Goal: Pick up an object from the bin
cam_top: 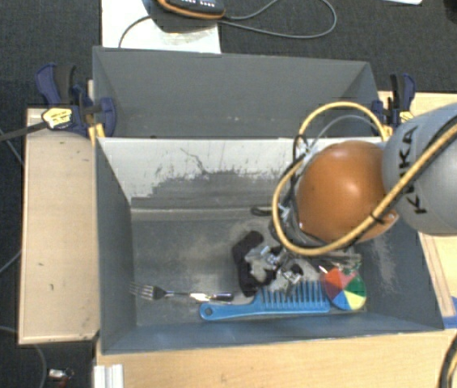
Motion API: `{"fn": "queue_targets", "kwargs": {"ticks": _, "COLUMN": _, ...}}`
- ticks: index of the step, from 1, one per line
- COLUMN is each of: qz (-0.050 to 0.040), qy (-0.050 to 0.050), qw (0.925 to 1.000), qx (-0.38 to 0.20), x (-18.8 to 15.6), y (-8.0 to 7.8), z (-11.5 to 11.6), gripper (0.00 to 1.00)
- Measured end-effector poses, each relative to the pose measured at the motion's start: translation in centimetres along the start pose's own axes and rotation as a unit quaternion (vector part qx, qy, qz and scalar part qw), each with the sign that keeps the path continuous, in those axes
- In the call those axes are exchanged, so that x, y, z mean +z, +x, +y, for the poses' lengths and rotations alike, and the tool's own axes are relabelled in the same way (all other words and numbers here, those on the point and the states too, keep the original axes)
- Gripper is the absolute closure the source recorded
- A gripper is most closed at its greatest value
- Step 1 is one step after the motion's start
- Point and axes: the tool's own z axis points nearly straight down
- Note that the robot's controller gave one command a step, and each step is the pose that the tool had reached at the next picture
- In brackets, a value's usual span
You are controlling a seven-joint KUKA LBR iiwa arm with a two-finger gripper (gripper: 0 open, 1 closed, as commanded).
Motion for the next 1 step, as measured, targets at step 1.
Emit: {"fn": "queue_targets", "kwargs": {"ticks": 1, "qz": 0.0004, "qy": -0.001, "qw": 0.9795, "qx": -0.201, "x": 3.5, "y": 0.17, "z": 0.63, "gripper": 1.0}}
